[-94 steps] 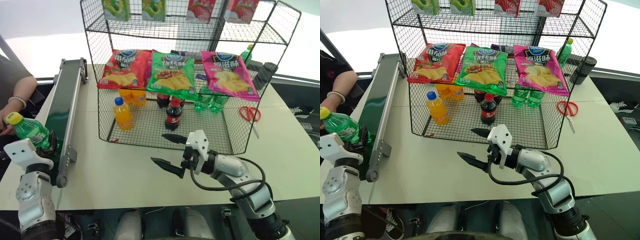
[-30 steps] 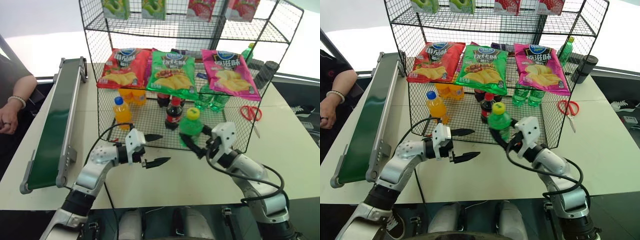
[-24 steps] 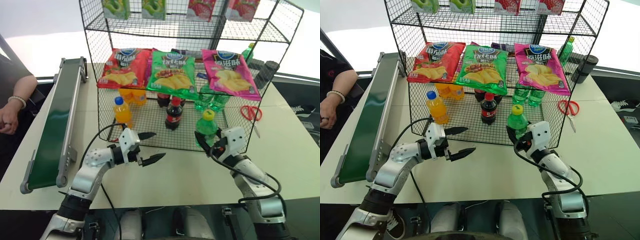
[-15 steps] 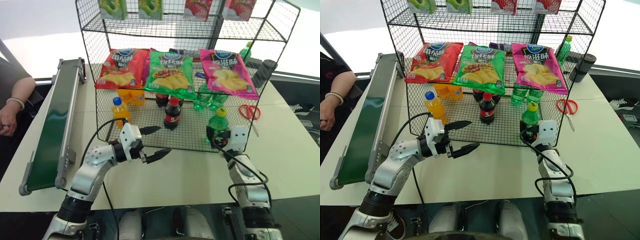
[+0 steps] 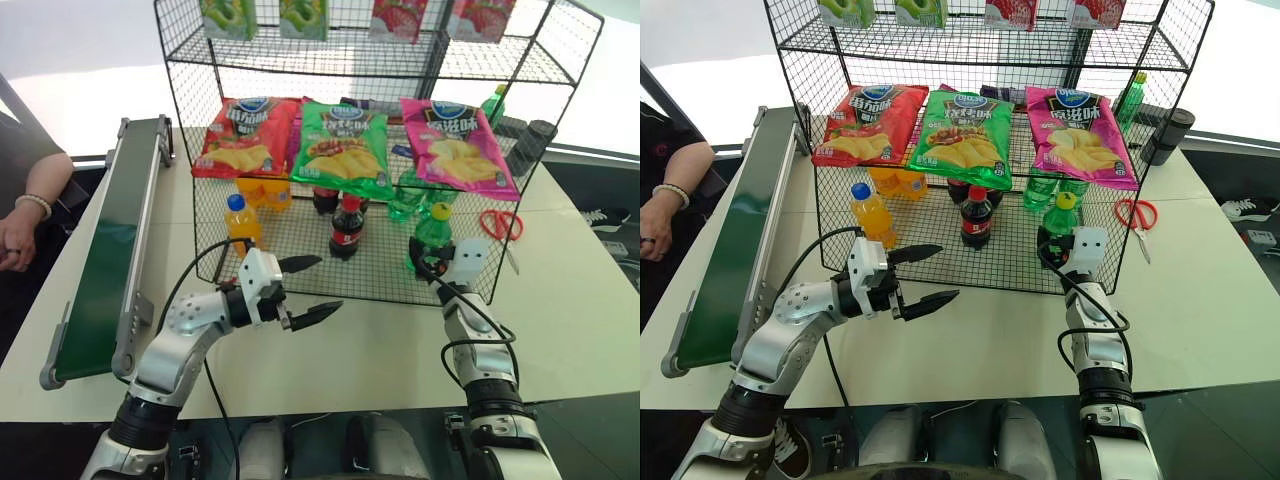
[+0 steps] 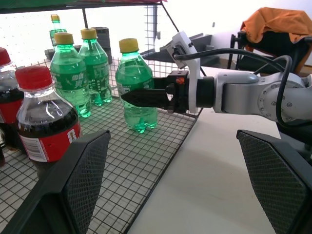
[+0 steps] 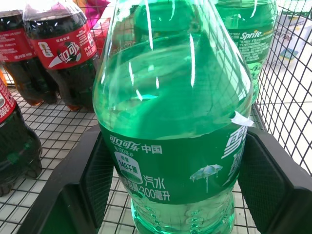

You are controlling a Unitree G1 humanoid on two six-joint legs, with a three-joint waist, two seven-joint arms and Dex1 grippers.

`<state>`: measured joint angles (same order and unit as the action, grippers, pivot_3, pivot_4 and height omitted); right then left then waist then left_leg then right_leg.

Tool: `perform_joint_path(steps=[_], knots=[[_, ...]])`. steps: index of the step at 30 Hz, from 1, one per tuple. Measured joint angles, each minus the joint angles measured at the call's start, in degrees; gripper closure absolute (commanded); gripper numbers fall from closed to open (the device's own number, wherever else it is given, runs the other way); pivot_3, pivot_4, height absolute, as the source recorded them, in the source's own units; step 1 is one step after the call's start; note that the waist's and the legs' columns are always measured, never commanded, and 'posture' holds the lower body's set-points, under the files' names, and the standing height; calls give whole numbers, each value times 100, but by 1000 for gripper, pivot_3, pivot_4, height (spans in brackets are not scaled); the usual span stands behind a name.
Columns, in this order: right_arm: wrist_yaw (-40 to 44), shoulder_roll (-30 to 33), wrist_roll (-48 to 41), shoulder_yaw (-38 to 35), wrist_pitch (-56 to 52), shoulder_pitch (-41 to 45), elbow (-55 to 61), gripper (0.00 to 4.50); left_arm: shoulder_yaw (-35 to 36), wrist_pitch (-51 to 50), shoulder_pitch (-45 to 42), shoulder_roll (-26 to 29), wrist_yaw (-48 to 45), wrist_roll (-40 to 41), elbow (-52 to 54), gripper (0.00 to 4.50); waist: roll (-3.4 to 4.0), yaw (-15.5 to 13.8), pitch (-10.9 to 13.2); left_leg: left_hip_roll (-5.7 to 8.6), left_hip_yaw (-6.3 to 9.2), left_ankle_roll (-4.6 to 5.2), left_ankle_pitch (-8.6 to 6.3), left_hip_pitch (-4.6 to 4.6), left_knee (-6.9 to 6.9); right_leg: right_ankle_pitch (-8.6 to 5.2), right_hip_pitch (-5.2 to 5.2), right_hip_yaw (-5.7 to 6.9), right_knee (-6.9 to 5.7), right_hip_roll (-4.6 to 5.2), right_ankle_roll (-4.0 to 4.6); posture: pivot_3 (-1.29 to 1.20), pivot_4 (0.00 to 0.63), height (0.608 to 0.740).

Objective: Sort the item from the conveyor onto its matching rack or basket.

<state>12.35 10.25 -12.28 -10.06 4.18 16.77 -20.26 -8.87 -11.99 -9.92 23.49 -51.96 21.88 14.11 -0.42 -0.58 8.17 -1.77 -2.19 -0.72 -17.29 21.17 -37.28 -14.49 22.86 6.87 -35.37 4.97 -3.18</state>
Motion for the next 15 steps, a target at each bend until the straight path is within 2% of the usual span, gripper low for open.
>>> perform_joint_path(steps=[1, 7, 15], knots=[[26, 0, -21, -8, 0, -3, 0, 38, -5, -2, 20, 2, 1, -1, 4, 0, 0, -1, 0, 0, 0, 0, 0, 0, 0, 0, 0, 0, 0, 0, 0, 0, 150, 734], [46, 22, 52, 51, -39, -234, 326, 38, -86, -2, 20, 7, 11, -6, 7, 0, 2, -9, -1, 0, -1, 0, 0, 0, -1, 0, -1, 0, -1, 2, 0, 0, 150, 734], [-17, 157, 83, 68, -605, -1048, 1773, 38, -115, -1, 9, 12, 20, -5, 9, 0, 5, -11, -3, 0, 0, 0, 0, -1, 0, 0, -1, -1, 0, 2, 0, 0, 150, 734]])
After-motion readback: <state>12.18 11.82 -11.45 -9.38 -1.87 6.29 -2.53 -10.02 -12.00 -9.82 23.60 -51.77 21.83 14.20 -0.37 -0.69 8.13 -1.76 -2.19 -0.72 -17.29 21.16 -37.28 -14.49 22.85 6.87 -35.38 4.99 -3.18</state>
